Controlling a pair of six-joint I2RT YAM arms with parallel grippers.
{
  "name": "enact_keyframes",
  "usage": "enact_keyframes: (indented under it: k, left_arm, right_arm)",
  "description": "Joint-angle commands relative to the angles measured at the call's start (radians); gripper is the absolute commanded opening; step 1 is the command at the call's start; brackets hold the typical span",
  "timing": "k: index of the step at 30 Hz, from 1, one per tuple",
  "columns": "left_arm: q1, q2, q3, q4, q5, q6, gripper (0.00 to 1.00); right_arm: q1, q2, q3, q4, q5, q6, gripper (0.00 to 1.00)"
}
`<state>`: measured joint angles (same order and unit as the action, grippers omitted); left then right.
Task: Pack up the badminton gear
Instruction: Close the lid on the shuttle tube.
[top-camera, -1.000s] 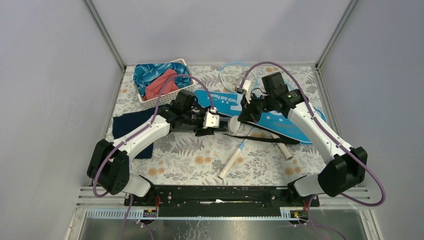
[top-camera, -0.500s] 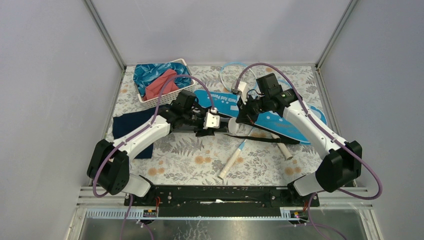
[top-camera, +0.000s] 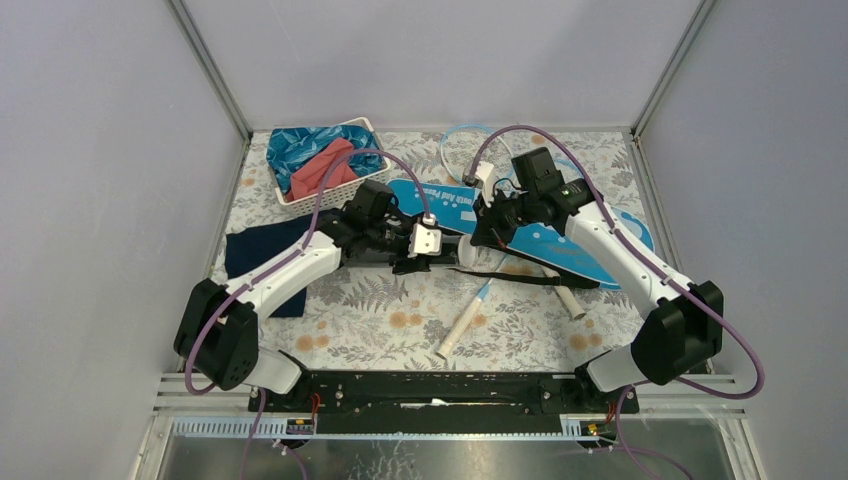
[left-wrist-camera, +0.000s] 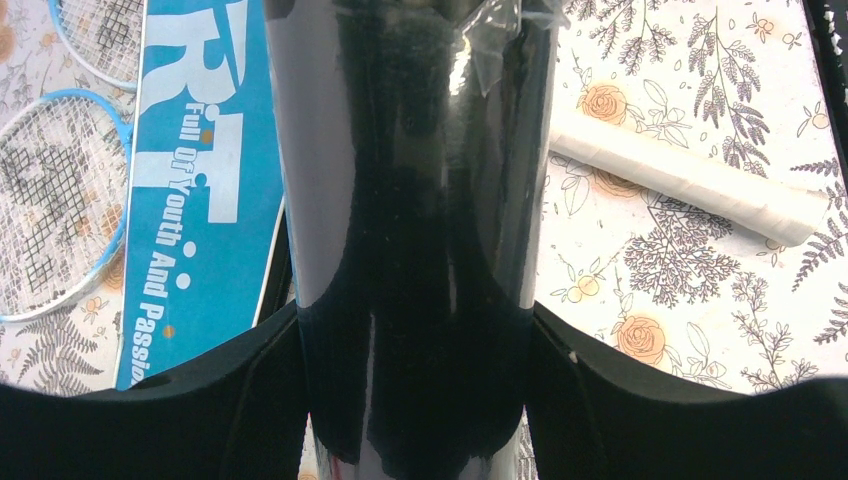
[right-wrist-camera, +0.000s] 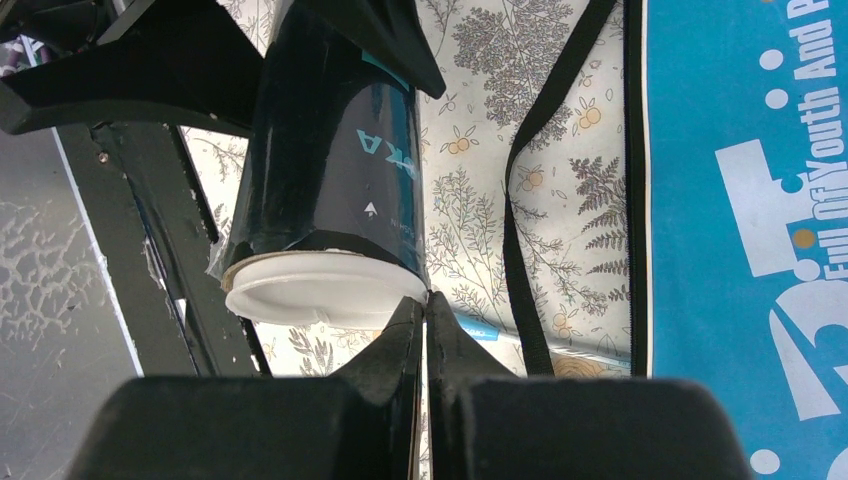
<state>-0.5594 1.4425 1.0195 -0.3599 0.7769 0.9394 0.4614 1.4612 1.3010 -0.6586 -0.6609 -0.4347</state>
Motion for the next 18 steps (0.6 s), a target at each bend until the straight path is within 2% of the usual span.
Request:
enact_keyframes:
  k: [1, 18]
  left_arm:
    - [-0.02, -0.027, 0.01, 0.078, 0.014, -0.049, 0.0]
    - [-0.062, -0.003, 0.029, 0.093, -0.046, -0.052, 0.0]
  right_arm:
    - [0.025, -0.019, -0.01, 0.056, 0.039, 0.063, 0.0]
    - [0.075, 0.024, 0.005, 0.076, 0.139, 0.113, 0.0]
